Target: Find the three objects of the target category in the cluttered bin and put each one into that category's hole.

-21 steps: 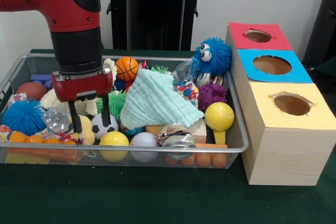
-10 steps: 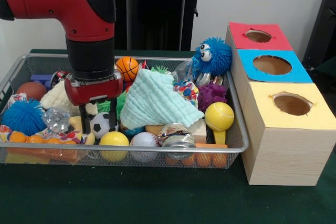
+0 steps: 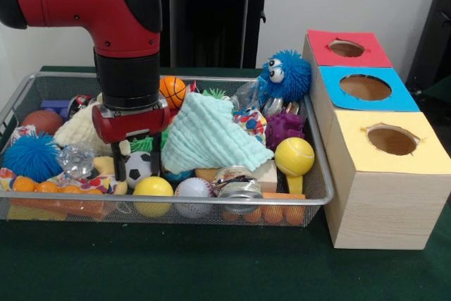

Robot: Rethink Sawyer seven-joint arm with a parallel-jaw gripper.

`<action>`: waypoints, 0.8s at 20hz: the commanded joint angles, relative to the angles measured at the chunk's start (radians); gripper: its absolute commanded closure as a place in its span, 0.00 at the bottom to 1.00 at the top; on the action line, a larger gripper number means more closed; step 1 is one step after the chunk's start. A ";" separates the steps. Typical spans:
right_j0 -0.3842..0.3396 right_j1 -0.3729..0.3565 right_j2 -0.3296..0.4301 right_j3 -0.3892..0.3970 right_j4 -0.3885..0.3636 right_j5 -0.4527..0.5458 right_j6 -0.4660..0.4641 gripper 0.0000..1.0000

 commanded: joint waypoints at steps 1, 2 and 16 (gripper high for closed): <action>-0.015 -0.014 -0.042 -0.062 0.005 0.069 -0.078 0.00; -0.015 -0.019 -0.038 -0.063 0.019 0.090 -0.085 0.00; -0.019 -0.017 -0.033 -0.085 0.078 0.208 -0.175 0.00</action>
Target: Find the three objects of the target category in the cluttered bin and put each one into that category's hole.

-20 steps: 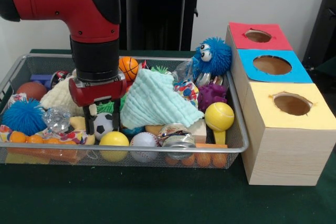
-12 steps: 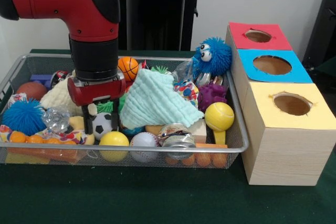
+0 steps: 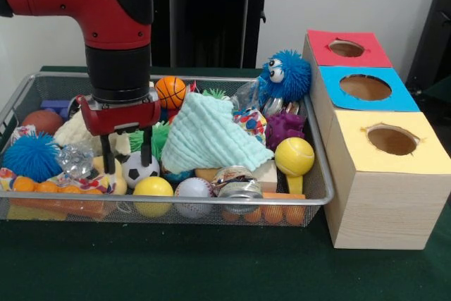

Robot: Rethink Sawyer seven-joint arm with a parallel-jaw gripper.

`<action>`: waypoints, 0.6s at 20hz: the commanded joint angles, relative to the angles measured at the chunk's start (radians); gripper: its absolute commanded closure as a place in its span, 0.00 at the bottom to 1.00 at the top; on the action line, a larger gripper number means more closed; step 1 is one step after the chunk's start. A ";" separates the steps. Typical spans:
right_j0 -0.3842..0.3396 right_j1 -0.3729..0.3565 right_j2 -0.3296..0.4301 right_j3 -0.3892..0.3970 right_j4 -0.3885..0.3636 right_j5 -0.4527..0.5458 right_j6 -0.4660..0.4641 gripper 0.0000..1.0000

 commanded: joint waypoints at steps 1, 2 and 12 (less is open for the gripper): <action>-0.024 0.012 -0.021 -0.069 0.022 0.151 -0.176 0.00; -0.027 0.014 -0.020 -0.071 0.020 0.149 -0.175 0.00; -0.067 0.057 -0.002 -0.076 -0.050 0.071 -0.240 0.00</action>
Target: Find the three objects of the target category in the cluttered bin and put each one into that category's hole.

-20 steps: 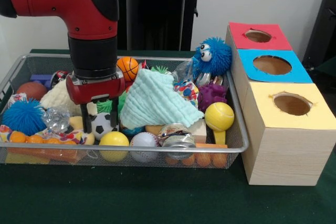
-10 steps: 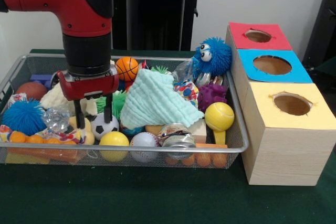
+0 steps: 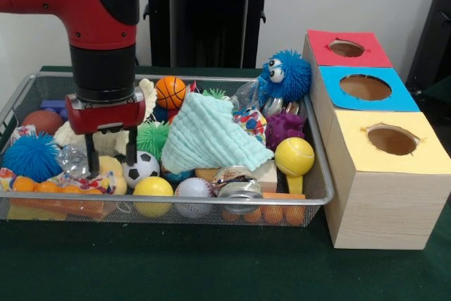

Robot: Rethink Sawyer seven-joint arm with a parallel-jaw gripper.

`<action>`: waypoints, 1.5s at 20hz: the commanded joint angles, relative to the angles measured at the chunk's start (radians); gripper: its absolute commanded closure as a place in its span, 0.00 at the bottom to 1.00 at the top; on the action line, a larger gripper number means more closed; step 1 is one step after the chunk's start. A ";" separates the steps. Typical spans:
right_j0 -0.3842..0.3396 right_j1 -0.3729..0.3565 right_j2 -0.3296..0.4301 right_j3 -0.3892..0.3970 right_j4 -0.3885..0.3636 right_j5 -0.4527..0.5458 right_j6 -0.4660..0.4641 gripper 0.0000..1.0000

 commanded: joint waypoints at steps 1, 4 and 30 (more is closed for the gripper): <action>-0.045 0.053 0.001 -0.057 -0.053 0.045 -0.251 0.00; -0.050 0.061 0.007 -0.071 -0.063 0.050 -0.274 0.00; -0.055 0.147 0.018 0.041 -0.019 -0.037 -0.106 1.00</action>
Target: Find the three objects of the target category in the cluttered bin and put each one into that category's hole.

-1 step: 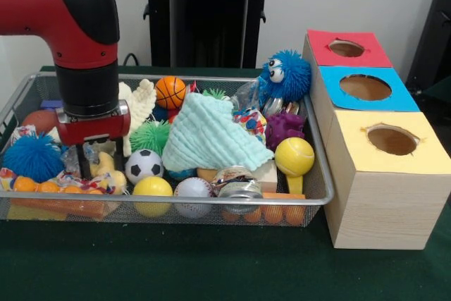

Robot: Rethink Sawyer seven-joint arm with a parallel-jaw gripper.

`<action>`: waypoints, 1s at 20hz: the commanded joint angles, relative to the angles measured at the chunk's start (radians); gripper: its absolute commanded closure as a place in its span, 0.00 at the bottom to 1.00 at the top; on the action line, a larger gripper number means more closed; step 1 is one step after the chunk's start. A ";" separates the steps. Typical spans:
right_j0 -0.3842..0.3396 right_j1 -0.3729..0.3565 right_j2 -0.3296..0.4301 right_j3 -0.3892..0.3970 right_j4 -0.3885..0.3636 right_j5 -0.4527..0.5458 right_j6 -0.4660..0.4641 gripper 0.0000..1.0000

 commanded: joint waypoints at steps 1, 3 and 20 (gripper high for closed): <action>-0.005 0.073 0.021 0.061 -0.002 -0.034 -0.107 1.00; -0.012 0.075 0.026 0.064 0.006 -0.032 -0.108 1.00; 0.040 -0.104 0.024 0.094 0.136 0.169 -0.099 1.00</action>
